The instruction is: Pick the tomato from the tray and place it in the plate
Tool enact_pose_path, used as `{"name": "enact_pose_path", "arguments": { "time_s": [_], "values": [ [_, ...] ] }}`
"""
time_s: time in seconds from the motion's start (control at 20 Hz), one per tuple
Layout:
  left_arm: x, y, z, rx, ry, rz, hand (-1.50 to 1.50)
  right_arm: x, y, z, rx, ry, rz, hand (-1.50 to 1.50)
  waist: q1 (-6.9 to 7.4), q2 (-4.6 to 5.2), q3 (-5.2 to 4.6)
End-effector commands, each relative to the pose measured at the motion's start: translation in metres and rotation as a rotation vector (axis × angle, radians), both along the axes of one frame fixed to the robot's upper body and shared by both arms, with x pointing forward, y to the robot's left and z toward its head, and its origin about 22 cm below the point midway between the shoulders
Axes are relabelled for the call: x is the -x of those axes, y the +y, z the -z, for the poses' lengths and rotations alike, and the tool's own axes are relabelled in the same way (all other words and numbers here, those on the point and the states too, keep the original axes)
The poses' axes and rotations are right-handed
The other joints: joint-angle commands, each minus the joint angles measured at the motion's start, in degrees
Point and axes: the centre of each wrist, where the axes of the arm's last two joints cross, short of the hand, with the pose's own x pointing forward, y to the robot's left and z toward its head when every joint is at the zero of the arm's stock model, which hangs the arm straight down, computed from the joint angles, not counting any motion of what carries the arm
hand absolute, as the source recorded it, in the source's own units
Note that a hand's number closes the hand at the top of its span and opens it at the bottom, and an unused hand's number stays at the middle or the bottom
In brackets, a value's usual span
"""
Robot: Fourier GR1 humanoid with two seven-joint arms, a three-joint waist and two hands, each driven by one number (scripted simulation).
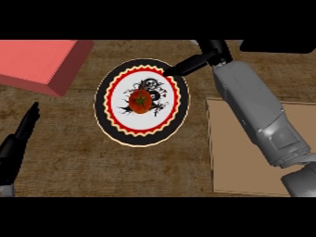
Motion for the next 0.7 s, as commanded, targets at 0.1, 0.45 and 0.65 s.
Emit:
{"name": "enact_pose_path", "arguments": {
  "time_s": [0.1,0.45,0.65],
  "values": [
    [-0.006,-0.006,-0.001,0.003,-0.011,0.013,0.0,-0.008,-0.083,0.0,-0.084,-0.067,-0.012,-1.5,1.14,0.65,0.07],
    [-0.007,-0.02,-0.004,0.016,-0.005,0.028,0.0,-0.006,-0.136,-0.007,-0.037,-0.095,-0.007,-1.5,1.63,0.63,0.12],
    [-0.019,-0.017,-0.006,0.012,-0.016,0.05,0.0,-0.004,-0.151,-0.006,-0.04,-0.099,0.001,-1.5,2.23,1.35,0.13]
  ]
}}
